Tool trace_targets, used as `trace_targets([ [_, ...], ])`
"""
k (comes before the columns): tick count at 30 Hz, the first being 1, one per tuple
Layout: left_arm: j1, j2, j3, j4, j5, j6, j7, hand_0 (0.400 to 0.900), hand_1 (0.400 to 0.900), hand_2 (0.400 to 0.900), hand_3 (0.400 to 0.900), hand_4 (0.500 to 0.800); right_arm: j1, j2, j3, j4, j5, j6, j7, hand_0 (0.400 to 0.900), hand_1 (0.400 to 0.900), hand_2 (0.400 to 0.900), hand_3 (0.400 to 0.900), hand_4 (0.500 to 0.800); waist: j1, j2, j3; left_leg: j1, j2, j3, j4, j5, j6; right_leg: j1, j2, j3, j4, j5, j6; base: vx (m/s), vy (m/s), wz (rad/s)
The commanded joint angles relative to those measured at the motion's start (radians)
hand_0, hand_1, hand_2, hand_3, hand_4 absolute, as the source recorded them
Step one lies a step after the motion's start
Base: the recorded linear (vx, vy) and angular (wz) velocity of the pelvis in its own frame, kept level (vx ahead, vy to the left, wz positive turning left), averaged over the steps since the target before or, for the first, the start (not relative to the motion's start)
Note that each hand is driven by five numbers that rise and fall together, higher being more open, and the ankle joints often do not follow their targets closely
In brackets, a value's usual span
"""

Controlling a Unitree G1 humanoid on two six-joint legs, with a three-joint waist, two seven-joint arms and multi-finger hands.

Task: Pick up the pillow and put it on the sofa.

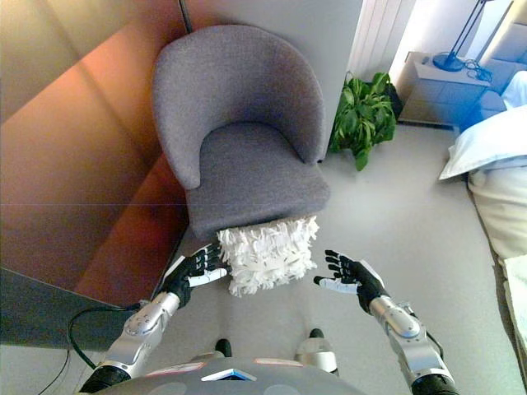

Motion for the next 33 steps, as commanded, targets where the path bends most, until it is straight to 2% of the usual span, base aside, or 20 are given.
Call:
trace_targets([
  [1,-0.111,0.039,-0.009,-0.079,-0.043,-0.076,-0.017,0.9,0.9,0.9,0.9,0.8,-0.06,-0.013,-0.035,-0.117,0.041,-0.093,-0.003,0.9,0.9,0.9,0.9,0.8,0.011,-0.024,-0.006,-0.04,-0.003,0.0,0.086,-0.099,0.022,-0.042,0.05,-0.008,0.033,-0.029,-0.018,0.02,-0.047,0.04],
  [8,-0.139,0.041,-0.026,-0.076,-0.06,-0.073,-0.018,0.9,0.9,0.9,0.9,0.8,-0.07,-0.019,-0.044,-0.132,0.048,-0.101,-0.009,0.9,0.9,0.9,0.9,0.8,0.006,-0.024,0.01,-0.058,0.024,-0.009,0.122,-0.104,0.007,-0.05,0.073,-0.009,0.054,-0.052,-0.034,0.01,-0.083,0.04],
  [14,-0.164,0.044,-0.036,-0.075,-0.074,-0.066,-0.02,0.9,0.9,0.9,0.9,0.8,-0.085,-0.026,-0.054,-0.141,0.064,-0.108,-0.016,0.9,0.9,0.9,0.9,0.8,0.007,-0.025,0.04,-0.095,0.061,-0.03,0.218,-0.124,-0.011,-0.064,0.109,0.002,0.091,-0.083,-0.065,0.01,-0.149,0.01],
  [16,-0.157,0.043,-0.039,-0.09,-0.09,-0.057,-0.032,0.9,0.9,0.9,0.9,0.8,-0.085,-0.033,-0.058,-0.15,0.069,-0.109,-0.02,0.9,0.9,0.9,0.9,0.8,0.021,-0.031,0.072,-0.17,0.072,-0.062,0.427,-0.091,-0.004,-0.044,0.129,0.009,0.1,-0.099,-0.095,0.04,-0.206,-0.14],
  [18,-0.156,0.041,-0.047,-0.103,-0.1,-0.054,-0.038,0.9,0.9,0.9,0.9,0.8,-0.094,-0.047,-0.058,-0.158,0.071,-0.11,-0.026,0.9,0.9,0.9,0.9,0.8,0.036,-0.035,0.11,-0.251,0.05,-0.097,0.607,-0.046,0.018,-0.029,0.133,0.01,0.107,-0.107,-0.116,0.01,-0.129,-0.2],
  [19,-0.157,0.04,-0.051,-0.104,-0.102,-0.052,-0.039,0.9,0.9,0.9,0.9,0.8,-0.099,-0.052,-0.058,-0.159,0.07,-0.11,-0.027,0.9,0.9,0.9,0.9,0.8,0.043,-0.037,0.123,-0.283,0.033,-0.118,0.667,-0.031,0.024,-0.023,0.135,0.015,0.107,-0.112,-0.12,0.01,-0.059,-0.13],
  [20,-0.158,0.04,-0.051,-0.104,-0.102,-0.052,-0.039,0.9,0.9,0.9,0.9,0.8,-0.099,-0.051,-0.059,-0.158,0.07,-0.11,-0.027,0.9,0.9,0.9,0.9,0.8,0.041,-0.034,0.123,-0.288,0.035,-0.122,0.674,-0.034,0.024,-0.024,0.137,0.012,0.108,-0.113,-0.121,0.06,-0.048,-0.13],
  [21,-0.166,0.038,-0.056,-0.112,-0.111,-0.054,-0.036,0.9,0.9,0.9,0.9,0.8,-0.114,-0.054,-0.064,-0.151,0.068,-0.106,-0.035,0.9,0.9,0.9,0.9,0.8,0.049,-0.032,0.14,-0.349,0.02,-0.12,0.659,-0.012,0.024,-0.014,0.136,0.016,0.106,-0.127,-0.121,0.09,-0.024,-0.08],
  [24,-0.175,0.036,-0.057,-0.113,-0.121,-0.055,-0.026,0.9,0.9,0.9,0.9,0.8,-0.13,-0.052,-0.067,-0.143,0.072,-0.108,-0.046,0.9,0.9,0.9,0.9,0.8,0.059,-0.028,0.144,-0.426,0.004,-0.113,0.575,-0.011,0.021,-0.007,0.138,0.018,0.104,-0.139,-0.112,0.16,0.005,-0.18],
  [25,-0.184,0.035,-0.066,-0.111,-0.121,-0.064,-0.016,0.9,0.9,0.9,0.9,0.8,-0.147,-0.054,-0.061,-0.136,0.073,-0.117,-0.06,0.9,0.9,0.9,0.9,0.8,0.075,-0.016,0.15,-0.458,0.007,-0.117,0.425,0.024,0.013,0.0,0.152,0.026,0.1,-0.152,-0.102,0.15,0.032,-0.27],
  [26,-0.185,0.035,-0.066,-0.111,-0.121,-0.064,-0.016,0.9,0.9,0.9,0.9,0.8,-0.148,-0.054,-0.061,-0.135,0.073,-0.118,-0.06,0.9,0.9,0.9,0.9,0.8,0.077,-0.019,0.151,-0.451,0.005,-0.113,0.415,0.029,0.012,0.001,0.149,0.029,0.101,-0.153,-0.102,0.33,0.089,-0.49],
  [27,-0.201,0.032,-0.08,-0.101,-0.115,-0.072,0.0,0.9,0.9,0.9,0.9,0.8,-0.168,-0.059,-0.047,-0.129,0.066,-0.131,-0.08,0.9,0.9,0.9,0.9,0.8,0.094,0.008,0.157,-0.485,0.028,-0.129,0.242,0.132,-0.013,0.016,0.174,0.039,0.093,-0.174,-0.094,0.19,0.049,-0.25],
  [28,-0.202,0.031,-0.081,-0.1,-0.115,-0.073,0.001,0.9,0.9,0.9,0.9,0.8,-0.169,-0.059,-0.046,-0.128,0.066,-0.132,-0.081,0.9,0.9,0.9,0.9,0.8,0.095,0.006,0.158,-0.475,0.027,-0.125,0.225,0.141,-0.013,0.016,0.171,0.04,0.094,-0.175,-0.095,0.4,0.081,-0.48],
  [29,-0.215,0.028,-0.085,-0.096,-0.116,-0.077,0.016,0.9,0.9,0.9,0.9,0.8,-0.195,-0.065,-0.034,-0.125,0.048,-0.136,-0.101,0.9,0.9,0.9,0.9,0.8,0.107,0.019,0.16,-0.514,0.032,-0.096,0.129,0.169,-0.028,0.041,0.184,0.052,0.086,-0.198,-0.087,0.33,0.042,-0.44],
  [31,-0.224,0.026,-0.084,-0.09,-0.116,-0.082,0.029,0.9,0.9,0.9,0.9,0.8,-0.224,-0.058,-0.012,-0.114,0.037,-0.137,-0.113,0.9,0.9,0.9,0.9,0.8,0.125,0.023,0.148,-0.518,0.035,-0.04,0.083,0.201,-0.033,0.081,0.191,0.075,0.076,-0.231,-0.086,0.35,0.071,-0.52],
  [32,-0.224,0.026,-0.084,-0.089,-0.116,-0.082,0.029,0.9,0.9,0.9,0.9,0.8,-0.225,-0.058,-0.011,-0.113,0.037,-0.138,-0.114,0.9,0.9,0.9,0.9,0.8,0.129,0.02,0.149,-0.513,0.035,-0.035,0.08,0.201,-0.033,0.081,0.189,0.078,0.077,-0.231,-0.085,0.4,0.145,-0.72],
  [33,-0.228,0.029,-0.077,-0.094,-0.125,-0.088,0.044,0.9,0.9,0.9,0.9,0.8,-0.248,-0.053,0.003,-0.11,0.028,-0.132,-0.111,0.9,0.9,0.9,0.9,0.8,0.14,0.023,0.125,-0.504,0.049,-0.036,0.102,0.209,-0.016,0.116,0.182,0.103,0.085,-0.268,-0.083,0.44,0.177,-0.6],
])
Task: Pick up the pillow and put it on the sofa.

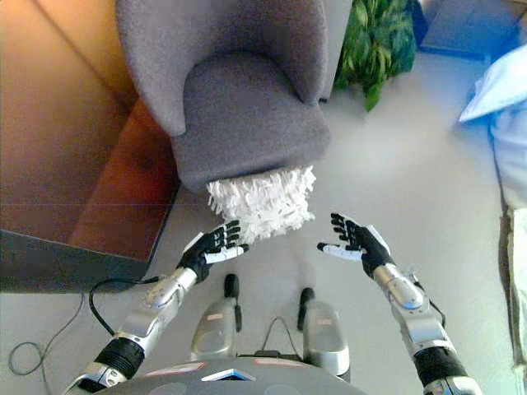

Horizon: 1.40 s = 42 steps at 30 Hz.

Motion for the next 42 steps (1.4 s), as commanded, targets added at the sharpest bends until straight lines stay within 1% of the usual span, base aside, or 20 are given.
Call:
trace_targets([
  [1,-0.063,0.019,0.026,-0.098,-0.017,-0.102,0.031,0.9,0.9,0.9,0.9,0.8,-0.097,-0.007,0.002,-0.073,0.001,-0.093,-0.036,0.9,0.9,0.9,0.9,0.8,0.036,-0.048,-0.077,-0.168,-0.052,0.031,-0.163,0.19,0.045,0.452,0.01,0.015,-0.488,0.06,0.082,0.62,0.249,-0.69],
  [4,-0.084,0.043,0.022,-0.106,-0.024,-0.107,0.054,0.9,0.9,0.9,0.9,0.8,-0.099,0.021,0.016,-0.051,0.0,-0.088,-0.044,0.9,0.9,0.9,0.9,0.8,0.056,-0.099,-0.096,-0.18,-0.102,0.041,-0.053,0.11,0.102,0.432,-0.059,0.007,-0.317,0.081,0.125,0.46,0.167,-0.26],
  [7,-0.111,0.075,0.009,-0.122,-0.009,-0.102,0.056,0.9,0.9,0.9,0.9,0.8,-0.127,0.033,0.041,-0.045,-0.014,-0.077,-0.037,0.9,0.9,0.9,0.9,0.8,0.046,-0.114,-0.081,-0.136,-0.14,0.06,-0.033,0.031,0.158,0.279,-0.094,0.004,-0.02,0.297,0.179,0.34,0.198,0.06],
  [9,-0.116,0.084,0.026,-0.13,-0.021,-0.107,0.069,0.9,0.9,0.9,0.9,0.8,-0.153,0.037,0.055,-0.054,-0.028,-0.08,-0.042,0.9,0.9,0.9,0.9,0.8,0.04,-0.086,-0.061,-0.089,-0.145,0.079,-0.045,-0.003,0.197,0.186,-0.104,-0.038,0.165,0.409,0.19,0.24,0.226,-0.17],
  [10,-0.117,0.084,0.027,-0.13,-0.021,-0.108,0.069,0.9,0.9,0.9,0.9,0.8,-0.154,0.037,0.055,-0.054,-0.028,-0.08,-0.042,0.9,0.9,0.9,0.9,0.8,0.04,-0.089,-0.059,-0.088,-0.148,0.081,-0.044,-0.004,0.198,0.183,-0.108,-0.036,0.172,0.405,0.191,0.23,0.203,-0.21],
  [11,-0.125,0.087,0.031,-0.13,-0.022,-0.111,0.082,0.9,0.9,0.9,0.9,0.8,-0.181,0.048,0.069,-0.045,-0.041,-0.077,-0.053,0.9,0.9,0.9,0.9,0.8,0.036,-0.077,-0.048,-0.046,-0.151,0.095,-0.068,-0.021,0.21,0.141,-0.132,-0.078,0.223,0.418,0.198,0.35,0.189,-0.03],
  [12,-0.148,0.084,0.026,-0.126,-0.03,-0.113,0.094,0.9,0.9,0.9,0.9,0.8,-0.218,0.049,0.084,-0.047,-0.063,-0.077,-0.068,0.9,0.9,0.9,0.9,0.8,0.016,-0.06,-0.025,0.021,-0.154,0.085,-0.111,-0.031,0.217,0.035,-0.144,-0.106,0.249,0.352,0.186,0.35,0.185,-0.02],
  [13,-0.149,0.084,0.027,-0.125,-0.03,-0.113,0.094,0.9,0.9,0.9,0.9,0.8,-0.219,0.049,0.084,-0.047,-0.063,-0.077,-0.069,0.9,0.9,0.9,0.9,0.8,0.016,-0.059,-0.026,0.02,-0.152,0.085,-0.113,-0.028,0.216,0.034,-0.142,-0.108,0.248,0.354,0.184,0.43,0.05,0.1],
  [15,-0.178,0.078,0.016,-0.098,-0.039,-0.121,0.105,0.9,0.9,0.9,0.9,0.8,-0.272,0.026,0.092,-0.047,-0.127,-0.081,-0.104,0.9,0.9,0.9,0.9,0.8,0.0,-0.052,-0.007,0.07,-0.155,0.06,-0.144,-0.045,0.19,-0.018,-0.186,-0.161,0.052,0.28,0.165,0.34,-0.104,0.1],
  [17,-0.191,0.07,0.008,-0.083,-0.04,-0.125,0.107,0.9,0.9,0.9,0.9,0.8,-0.29,0.018,0.096,-0.036,-0.165,-0.082,-0.125,0.9,0.9,0.9,0.9,0.8,-0.007,-0.051,-0.002,0.086,-0.154,0.044,-0.153,-0.056,0.174,-0.017,-0.21,-0.166,-0.048,0.273,0.163,0.26,-0.209,0.28],
  [18,-0.204,0.067,0.005,-0.072,-0.044,-0.129,0.116,0.9,0.9,0.9,0.9,0.8,-0.31,-0.002,0.09,-0.028,-0.219,-0.085,-0.172,0.9,0.9,0.9,0.9,0.8,-0.014,-0.063,-0.002,0.103,-0.15,0.018,-0.168,-0.076,0.131,-0.041,-0.272,-0.144,-0.325,0.323,0.182,0.35,-0.359,0.54],
  [19,-0.206,0.069,0.011,-0.063,-0.045,-0.128,0.12,0.9,0.9,0.9,0.9,0.8,-0.32,-0.01,0.09,-0.02,-0.247,-0.075,-0.185,0.9,0.9,0.9,0.9,0.8,-0.021,-0.068,-0.002,0.122,-0.141,0.001,-0.187,-0.084,0.111,-0.045,-0.292,-0.135,-0.429,0.401,0.207,0.46,-0.48,0.93],
  [20,-0.218,0.076,0.013,-0.059,-0.04,-0.127,0.126,0.9,0.9,0.9,0.9,0.8,-0.324,-0.024,0.086,-0.025,-0.282,-0.066,-0.199,0.9,0.9,0.9,0.9,0.8,-0.035,-0.071,0.0,0.141,-0.131,-0.017,-0.208,-0.088,0.095,-0.061,-0.3,-0.095,-0.505,0.456,0.228,0.25,-0.24,0.63],
  [22,-0.219,0.074,0.014,-0.068,-0.044,-0.126,0.126,0.9,0.9,0.9,0.9,0.8,-0.318,-0.034,0.078,-0.024,-0.325,-0.061,-0.217,0.9,0.9,0.9,0.9,0.8,-0.024,-0.079,-0.004,0.155,-0.122,-0.036,-0.219,-0.098,0.075,-0.03,-0.309,-0.127,-0.543,0.473,0.243,0.25,-0.3,0.62],
  [26,-0.218,0.045,0.01,-0.063,-0.048,-0.134,0.133,0.9,0.9,0.9,0.9,0.8,-0.351,-0.064,0.076,0.009,-0.381,-0.056,-0.243,0.9,0.9,0.9,0.9,0.8,-0.022,-0.073,-0.009,0.141,-0.083,-0.072,-0.217,-0.089,0.041,-0.004,-0.293,-0.178,-0.542,0.495,0.24,0.17,-0.335,0.8],
  [27,-0.208,0.03,0.009,-0.075,-0.065,-0.13,0.124,0.9,0.9,0.9,0.9,0.8,-0.369,-0.101,0.064,0.015,-0.408,-0.057,-0.27,0.9,0.9,0.9,0.9,0.8,-0.018,-0.061,-0.003,0.116,-0.054,-0.087,-0.21,-0.077,0.02,0.004,-0.278,-0.212,-0.534,0.476,0.229,0.15,-0.35,0.85],
  [28,-0.209,0.029,0.01,-0.075,-0.066,-0.129,0.124,0.9,0.9,0.9,0.9,0.8,-0.37,-0.102,0.065,0.016,-0.408,-0.058,-0.27,0.9,0.9,0.9,0.9,0.8,-0.023,-0.057,-0.005,0.112,-0.051,-0.093,-0.208,-0.077,0.019,0.005,-0.275,-0.218,-0.534,0.475,0.227,0.09,-0.368,1.02],
  [30,-0.228,0.021,-0.012,-0.107,-0.077,-0.129,0.116,0.9,0.9,0.9,0.9,0.8,-0.409,-0.187,0.054,-0.003,-0.494,-0.053,-0.312,0.9,0.9,0.9,0.9,0.8,-0.031,-0.033,0.035,0.04,-0.024,-0.073,-0.179,-0.055,0.015,-0.031,-0.268,-0.249,-0.47,0.425,0.21,-0.04,-0.205,0.89],
  [35,-0.284,0.026,-0.045,-0.123,-0.082,-0.135,0.132,0.9,0.9,0.9,0.9,0.8,-0.545,-0.282,0.105,0.007,-0.61,-0.045,-0.362,0.9,0.9,0.9,0.9,0.8,-0.042,-0.014,0.108,-0.064,-0.022,-0.034,-0.088,-0.061,0.029,-0.166,-0.279,-0.239,-0.322,0.377,0.185,-0.09,-0.079,0.21],
  [42,-0.373,0.037,-0.082,-0.16,-0.097,-0.14,0.164,0.9,0.9,0.9,0.9,0.8,-0.7,-0.314,0.151,0.027,-0.66,-0.019,-0.425,0.9,0.9,0.9,0.9,0.8,-0.05,-0.007,0.178,-0.285,-0.043,-0.023,0.057,-0.094,0.028,-0.388,-0.295,-0.184,-0.176,0.345,0.181,-0.11,-0.01,0.01],
])
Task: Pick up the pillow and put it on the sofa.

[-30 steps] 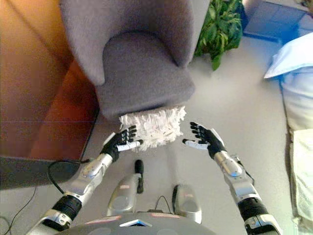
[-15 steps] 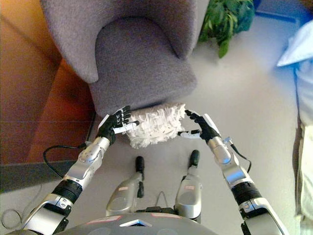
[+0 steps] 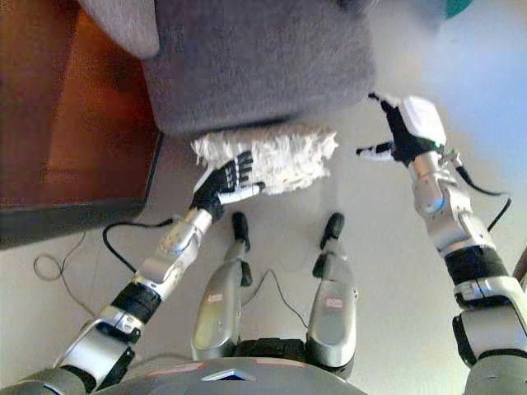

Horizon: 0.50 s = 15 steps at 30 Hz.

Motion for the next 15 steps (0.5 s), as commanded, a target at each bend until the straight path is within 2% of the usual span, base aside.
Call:
trace_targets([
  [1,-0.032,0.044,0.0,-0.095,-0.04,-0.078,0.031,0.9,0.9,0.9,0.9,0.8,-0.122,-0.03,0.046,-0.038,-0.036,-0.022,-0.093,0.9,0.9,0.9,0.9,0.8,0.004,-0.064,-0.011,-0.095,0.039,-0.015,0.248,-0.186,-0.021,-0.095,-0.039,0.078,0.049,0.031,0.075,-0.1,-0.003,0.02],
  [8,-0.127,0.055,-0.046,-0.11,-0.043,-0.088,0.057,0.9,0.9,0.9,0.9,0.8,-0.304,-0.058,0.116,0.069,-0.015,-0.002,-0.128,0.9,0.9,0.9,0.9,0.8,-0.001,-0.055,0.024,-0.32,0.02,-0.028,0.413,-0.236,-0.02,-0.292,-0.064,0.129,0.206,-0.019,0.074,-0.07,0.018,0.05],
  [15,-0.159,0.076,-0.07,-0.135,-0.064,-0.092,0.069,0.9,0.9,0.9,0.9,0.8,-0.468,-0.081,0.191,0.199,0.032,0.008,-0.156,0.9,0.9,0.9,0.9,0.8,0.015,-0.049,0.033,-0.507,0.011,-0.058,0.574,-0.284,-0.017,-0.47,-0.076,0.161,0.357,-0.068,0.063,-0.01,0.021,0.0],
])
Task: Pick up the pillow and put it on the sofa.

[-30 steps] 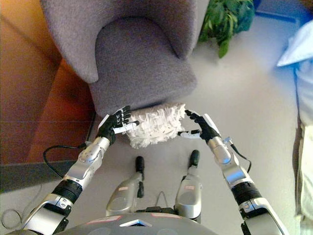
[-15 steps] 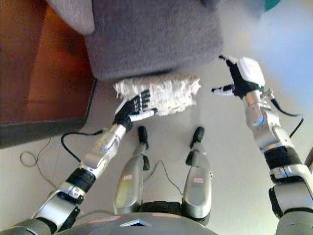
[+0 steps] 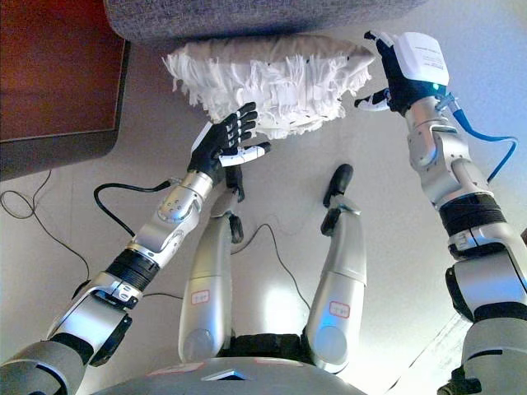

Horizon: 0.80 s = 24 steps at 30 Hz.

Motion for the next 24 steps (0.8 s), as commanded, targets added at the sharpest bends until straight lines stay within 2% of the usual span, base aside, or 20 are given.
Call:
trace_targets([
  [1,-0.002,0.034,-0.01,-0.134,-0.046,-0.086,0.011,0.9,0.9,0.9,0.9,0.8,-0.152,-0.083,0.033,0.011,0.061,-0.008,-0.09,0.9,0.9,0.9,0.9,0.8,0.016,-0.008,-0.001,-0.071,0.049,-0.035,0.232,-0.193,-0.038,-0.06,-0.002,0.041,0.059,0.008,0.076,0.0,0.011,0.06],
  [5,-0.009,0.048,-0.028,-0.155,-0.059,-0.086,0.016,0.9,0.9,0.9,0.9,0.8,-0.244,-0.078,0.088,0.097,0.083,-0.001,-0.108,0.9,0.9,0.9,0.9,0.8,0.029,-0.002,-0.001,-0.14,0.041,-0.055,0.275,-0.204,-0.036,-0.125,-0.002,0.047,0.102,-0.009,0.072,0.03,0.01,0.04],
  [6,-0.01,0.05,-0.035,-0.159,-0.067,-0.085,0.016,0.9,0.9,0.9,0.9,0.8,-0.258,-0.073,0.099,0.113,0.087,0.0,-0.112,0.9,0.9,0.9,0.9,0.8,0.034,0.0,-0.002,-0.14,0.043,-0.061,0.298,-0.241,-0.041,-0.127,0.001,0.052,0.13,-0.047,0.08,0.11,-0.006,0.04],
  [8,-0.013,0.062,-0.04,-0.171,-0.079,-0.088,0.019,0.9,0.9,0.9,0.9,0.8,-0.302,-0.075,0.131,0.143,0.093,0.004,-0.108,0.9,0.9,0.9,0.9,0.8,0.041,0.002,-0.002,-0.168,0.039,-0.069,0.319,-0.247,-0.041,-0.156,-0.002,0.056,0.153,-0.054,0.079,0.06,0.011,0.02],
  [17,-0.017,0.075,-0.035,-0.169,-0.105,-0.073,0.036,0.9,0.9,0.9,0.9,0.8,-0.458,-0.031,0.25,0.204,0.18,0.016,-0.029,0.9,0.9,0.9,0.9,0.8,0.058,-0.022,-0.002,-0.226,0.025,-0.083,0.329,-0.248,-0.044,-0.202,-0.007,0.046,0.166,-0.063,0.078,0.03,-0.004,0.05],
  [20,-0.016,0.074,-0.034,-0.169,-0.104,-0.07,0.037,0.9,0.9,0.9,0.9,0.8,-0.491,-0.017,0.259,0.223,0.221,0.008,-0.027,0.9,0.9,0.9,0.9,0.8,0.061,-0.025,-0.002,-0.226,0.021,-0.087,0.322,-0.245,-0.046,-0.199,-0.006,0.044,0.161,-0.062,0.078,0.03,0.001,0.02],
  [23,-0.017,0.08,-0.038,-0.16,-0.103,-0.057,0.03,0.9,0.9,0.9,0.9,0.8,-0.559,0.016,0.306,0.227,0.316,0.003,0.032,0.9,0.9,0.9,0.9,0.8,0.063,-0.045,-0.002,-0.218,0.023,-0.094,0.292,-0.235,-0.047,-0.186,-0.003,0.035,0.14,-0.055,0.08,0.05,-0.008,0.02],
  [24,-0.018,0.076,-0.033,-0.158,-0.104,-0.055,0.035,0.9,0.9,0.9,0.9,0.8,-0.568,0.027,0.295,0.238,0.348,0.004,0.028,0.4,0.4,0.4,0.4,0.5,0.062,-0.048,-0.002,-0.214,0.023,-0.093,0.283,-0.231,-0.049,-0.181,-0.004,0.031,0.133,-0.052,0.081,0.03,-0.012,0.03],
])
